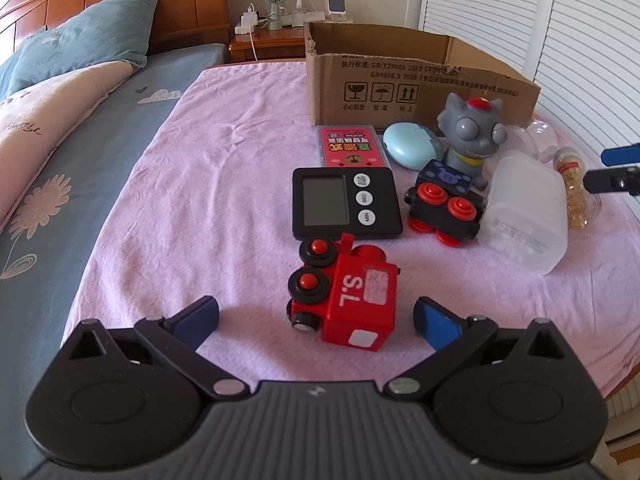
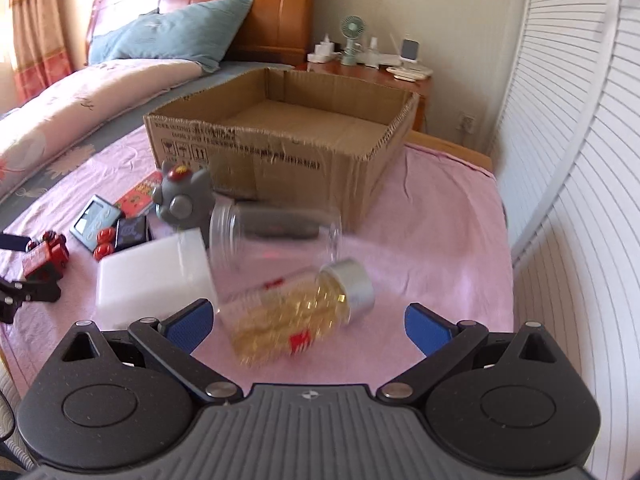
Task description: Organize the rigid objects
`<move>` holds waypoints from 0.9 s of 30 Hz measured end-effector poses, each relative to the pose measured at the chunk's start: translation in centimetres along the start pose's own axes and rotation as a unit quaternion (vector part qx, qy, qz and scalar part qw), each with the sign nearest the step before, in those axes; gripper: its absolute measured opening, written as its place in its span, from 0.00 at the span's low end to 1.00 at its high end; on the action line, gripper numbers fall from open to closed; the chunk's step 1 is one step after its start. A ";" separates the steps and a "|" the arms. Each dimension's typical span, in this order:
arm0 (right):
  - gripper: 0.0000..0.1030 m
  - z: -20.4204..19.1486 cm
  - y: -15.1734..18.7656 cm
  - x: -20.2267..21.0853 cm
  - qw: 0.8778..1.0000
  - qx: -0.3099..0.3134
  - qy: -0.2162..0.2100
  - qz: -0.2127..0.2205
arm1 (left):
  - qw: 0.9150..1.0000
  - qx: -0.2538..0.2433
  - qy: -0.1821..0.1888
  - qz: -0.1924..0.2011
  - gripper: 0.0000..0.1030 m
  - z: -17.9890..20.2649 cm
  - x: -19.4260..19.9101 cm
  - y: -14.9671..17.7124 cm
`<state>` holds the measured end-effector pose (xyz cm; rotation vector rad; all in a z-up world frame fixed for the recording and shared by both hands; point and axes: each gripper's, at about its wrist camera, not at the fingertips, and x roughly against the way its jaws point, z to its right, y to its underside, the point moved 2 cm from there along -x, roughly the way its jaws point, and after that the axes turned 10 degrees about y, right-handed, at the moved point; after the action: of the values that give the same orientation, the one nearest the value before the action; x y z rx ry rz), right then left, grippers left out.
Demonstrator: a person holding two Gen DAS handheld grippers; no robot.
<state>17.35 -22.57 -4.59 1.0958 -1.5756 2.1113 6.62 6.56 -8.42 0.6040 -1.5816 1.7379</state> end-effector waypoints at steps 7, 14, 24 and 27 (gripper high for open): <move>1.00 1.2 -1.5 -3.0 0.997 -0.024 -0.067 -0.027 | 1.000 0.001 0.000 -0.002 1.00 0.0 0.0 0.0; 1.00 -0.6 0.9 -0.6 0.996 -0.019 -0.069 -0.046 | 1.000 -0.003 0.003 -0.001 1.00 -0.1 0.0 0.0; 1.00 -5.1 4.1 2.0 0.998 0.032 -0.034 -0.041 | 1.000 -0.019 0.014 0.015 1.00 -0.3 -0.2 0.0; 1.00 -5.2 4.4 1.9 0.998 0.030 -0.028 -0.044 | 0.999 -0.020 0.015 0.021 1.00 -0.3 -0.2 0.1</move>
<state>11.20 -19.85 -6.89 1.2295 -1.4693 2.0999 6.73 6.82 -8.67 0.5270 -1.6155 1.7333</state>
